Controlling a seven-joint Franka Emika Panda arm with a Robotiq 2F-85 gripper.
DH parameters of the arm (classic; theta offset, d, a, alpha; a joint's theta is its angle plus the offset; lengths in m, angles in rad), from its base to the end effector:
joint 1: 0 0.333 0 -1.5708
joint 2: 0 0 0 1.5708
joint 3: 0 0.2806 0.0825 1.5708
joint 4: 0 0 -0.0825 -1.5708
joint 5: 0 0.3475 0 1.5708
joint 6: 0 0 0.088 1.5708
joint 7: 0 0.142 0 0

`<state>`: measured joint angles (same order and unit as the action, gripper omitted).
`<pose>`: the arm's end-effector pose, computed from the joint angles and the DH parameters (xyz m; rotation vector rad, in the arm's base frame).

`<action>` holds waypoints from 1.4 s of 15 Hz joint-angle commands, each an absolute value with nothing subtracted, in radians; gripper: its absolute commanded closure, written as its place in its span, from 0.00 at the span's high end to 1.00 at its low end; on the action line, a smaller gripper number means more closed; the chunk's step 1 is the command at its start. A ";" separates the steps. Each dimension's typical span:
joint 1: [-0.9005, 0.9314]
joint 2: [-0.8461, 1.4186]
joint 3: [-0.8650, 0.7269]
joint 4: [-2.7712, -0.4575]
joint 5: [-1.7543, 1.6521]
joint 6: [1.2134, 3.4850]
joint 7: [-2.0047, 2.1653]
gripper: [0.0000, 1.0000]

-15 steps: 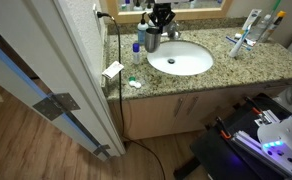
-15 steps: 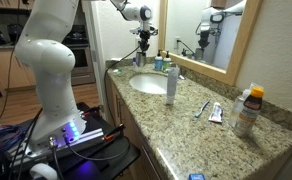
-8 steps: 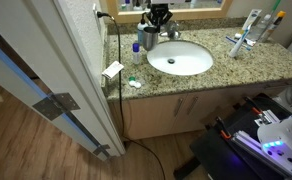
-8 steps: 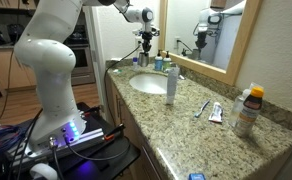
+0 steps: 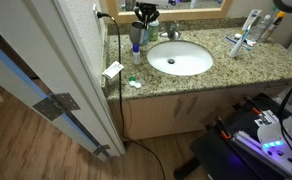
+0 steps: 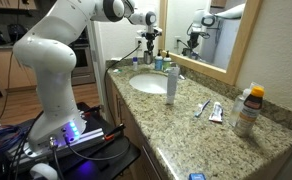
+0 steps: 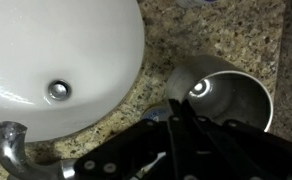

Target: Take the silver cup out of the sink and place it on the counter top

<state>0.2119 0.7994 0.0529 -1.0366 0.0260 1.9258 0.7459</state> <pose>0.6933 0.1792 0.3251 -2.9453 0.7627 -0.0754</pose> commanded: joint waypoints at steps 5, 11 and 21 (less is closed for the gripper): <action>0.253 0.881 0.017 -0.975 -0.001 1.907 0.778 0.01; 0.282 0.907 -0.001 -0.961 -0.028 1.911 0.803 0.01; 0.269 0.767 0.021 -1.010 -0.017 1.940 0.789 0.80</action>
<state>0.2820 0.8559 0.0106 -0.9584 -0.0299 1.9310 0.8083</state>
